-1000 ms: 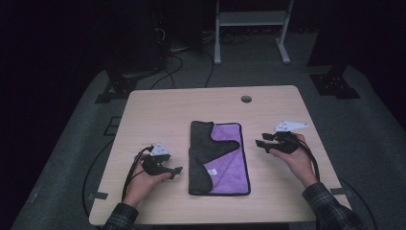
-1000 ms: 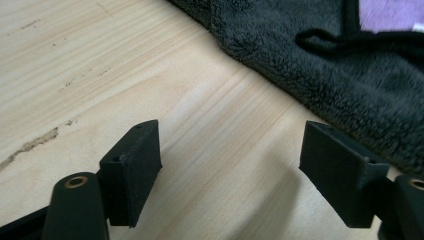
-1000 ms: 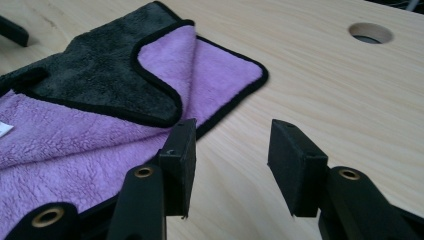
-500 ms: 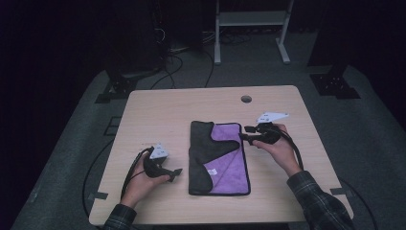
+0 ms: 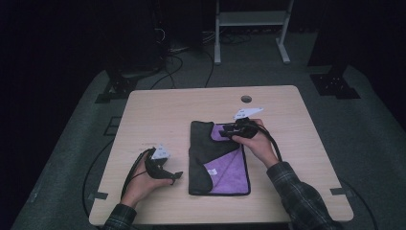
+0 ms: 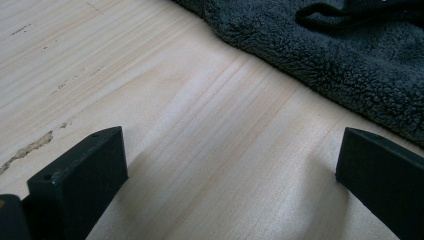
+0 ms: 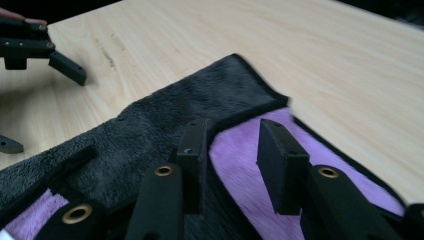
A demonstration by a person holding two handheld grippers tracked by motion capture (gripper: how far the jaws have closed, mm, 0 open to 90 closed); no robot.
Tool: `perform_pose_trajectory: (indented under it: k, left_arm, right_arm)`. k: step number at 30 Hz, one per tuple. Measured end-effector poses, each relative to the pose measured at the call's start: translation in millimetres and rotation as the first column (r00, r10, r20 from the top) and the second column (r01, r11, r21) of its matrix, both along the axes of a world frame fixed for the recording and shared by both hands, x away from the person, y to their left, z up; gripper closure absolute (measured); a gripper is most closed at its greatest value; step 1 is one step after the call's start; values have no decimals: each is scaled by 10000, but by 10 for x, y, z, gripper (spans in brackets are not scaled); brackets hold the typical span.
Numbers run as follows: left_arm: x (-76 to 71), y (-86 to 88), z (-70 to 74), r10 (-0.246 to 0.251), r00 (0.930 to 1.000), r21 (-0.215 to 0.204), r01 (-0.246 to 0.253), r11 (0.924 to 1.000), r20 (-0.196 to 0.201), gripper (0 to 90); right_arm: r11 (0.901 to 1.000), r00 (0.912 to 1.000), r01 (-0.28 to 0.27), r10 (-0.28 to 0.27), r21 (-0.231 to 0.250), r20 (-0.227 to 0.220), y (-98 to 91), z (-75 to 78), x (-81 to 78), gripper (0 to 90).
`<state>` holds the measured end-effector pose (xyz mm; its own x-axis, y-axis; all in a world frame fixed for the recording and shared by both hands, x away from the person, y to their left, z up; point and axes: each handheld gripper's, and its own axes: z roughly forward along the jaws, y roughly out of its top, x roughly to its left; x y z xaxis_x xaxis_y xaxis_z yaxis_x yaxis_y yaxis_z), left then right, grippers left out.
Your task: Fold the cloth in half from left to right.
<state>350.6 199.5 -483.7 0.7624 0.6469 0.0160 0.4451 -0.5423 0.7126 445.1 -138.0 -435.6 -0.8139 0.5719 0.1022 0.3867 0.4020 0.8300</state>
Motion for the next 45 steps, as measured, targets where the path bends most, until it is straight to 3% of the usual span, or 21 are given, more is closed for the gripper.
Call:
perform_pose_trajectory:
  k: [9,16,18,22,27,34,35,39,40,45]
  left_arm:
    - [-3,0,0,31,10000,11,-31,10000,-1,0]
    - [-6,0,1,59,10000,14,-59,10000,0,0]
    - [-7,-1,0,74,10000,16,-74,10000,6,0]
    - [-8,-1,0,87,10000,18,-87,10000,10,0]
    - [-11,-1,0,120,9999,9,-120,9999,2,0]
    - [-12,-2,0,138,9999,8,-138,9999,4,0]
    - [-12,-2,0,142,9999,6,-142,9999,4,0]
    - [-12,-3,0,152,9999,8,-152,9999,1,0]
    - [-12,-3,0,155,9999,6,-155,9999,2,0]
    - [-14,-3,0,174,9998,7,-174,9998,3,0]
  right_arm:
    - [9968,9993,-352,344,-719,-119,345,-178,76,657]
    - [9904,9996,-291,289,-1354,-32,458,-316,107,626]
    - [9870,9998,-194,203,-1597,38,481,-364,114,656]
    - [9862,9996,35,13,-1655,285,482,-362,112,858]
    - [9893,9987,301,-239,-1427,450,433,-272,107,871]
    - [9876,9900,1230,-1152,-980,815,173,-59,189,873]
    - [9842,9858,1541,-1473,-872,805,101,-4,222,874]
    - [9771,9782,1955,-1881,-844,880,7,58,269,875]
    - [9717,9730,2190,-2106,-887,947,-52,62,298,875]
    - [9597,9640,2618,-2548,-1024,765,-148,2,367,876]
